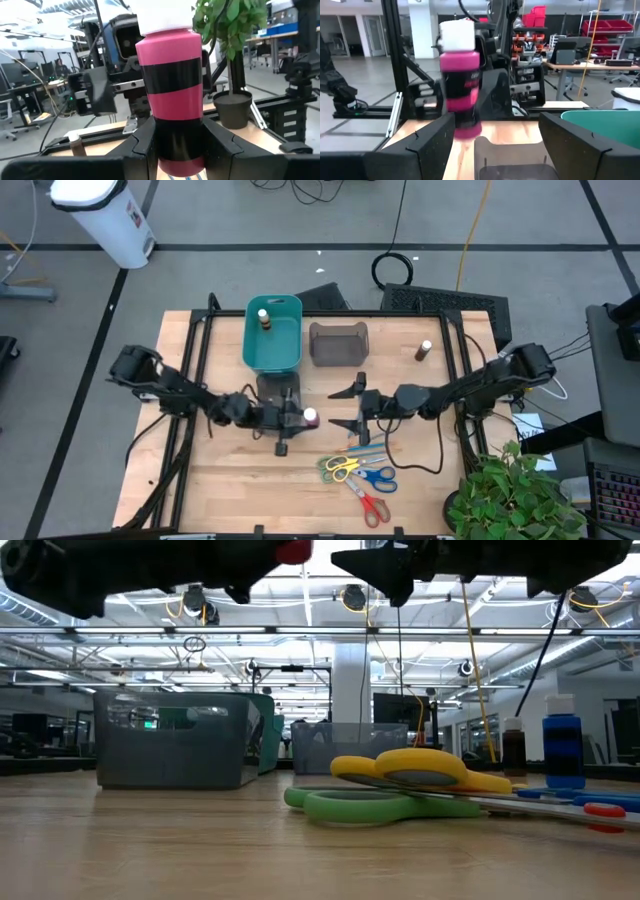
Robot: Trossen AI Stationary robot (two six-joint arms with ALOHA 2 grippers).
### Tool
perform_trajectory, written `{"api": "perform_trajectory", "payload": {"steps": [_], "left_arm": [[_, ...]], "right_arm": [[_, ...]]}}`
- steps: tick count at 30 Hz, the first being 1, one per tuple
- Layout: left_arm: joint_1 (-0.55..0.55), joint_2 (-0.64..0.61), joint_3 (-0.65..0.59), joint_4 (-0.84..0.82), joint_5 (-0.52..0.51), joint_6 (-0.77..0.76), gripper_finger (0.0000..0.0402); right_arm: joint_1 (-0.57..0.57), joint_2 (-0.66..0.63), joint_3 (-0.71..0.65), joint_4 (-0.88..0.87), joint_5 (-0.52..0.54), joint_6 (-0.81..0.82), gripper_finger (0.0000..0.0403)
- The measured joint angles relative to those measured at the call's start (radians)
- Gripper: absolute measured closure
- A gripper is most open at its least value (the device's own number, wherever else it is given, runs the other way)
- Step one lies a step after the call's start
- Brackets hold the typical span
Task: Pick & Place Paint Supplies
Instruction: Put the pink paint bottle into the blue bin
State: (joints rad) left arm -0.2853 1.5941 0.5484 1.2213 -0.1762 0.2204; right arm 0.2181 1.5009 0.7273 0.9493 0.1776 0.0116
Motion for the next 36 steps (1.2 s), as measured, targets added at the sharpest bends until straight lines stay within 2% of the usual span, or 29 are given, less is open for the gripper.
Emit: {"api": "perform_trajectory", "payload": {"steps": [6, 12, 18, 27, 36], "left_arm": [[0.017, 0.045, 0.045, -0.005, -0.008, 0.011, 0.029], [0.037, 0.045, 0.066, -0.076, -0.008, 0.011, 0.0292], [0.043, 0.045, 0.071, -0.095, -0.008, 0.008, 0.0292], [0.043, 0.044, 0.071, -0.095, -0.008, 0.005, 0.0292], [0.043, 0.044, 0.071, -0.098, -0.009, 0.002, 0.0292]], "right_arm": [[0.018, 0.037, 0.0, 0.049, 0.0, -0.005, 0.0124], [0.047, 0.037, 0.002, 0.079, 0.006, -0.005, 0.0124], [0.052, 0.037, 0.041, -0.004, 0.086, -0.007, 0.0124], [0.052, 0.039, 0.052, -0.042, 0.089, -0.035, 0.0124], [0.05, 0.174, 0.126, 0.014, 0.135, -0.11, 0.0124]]}}
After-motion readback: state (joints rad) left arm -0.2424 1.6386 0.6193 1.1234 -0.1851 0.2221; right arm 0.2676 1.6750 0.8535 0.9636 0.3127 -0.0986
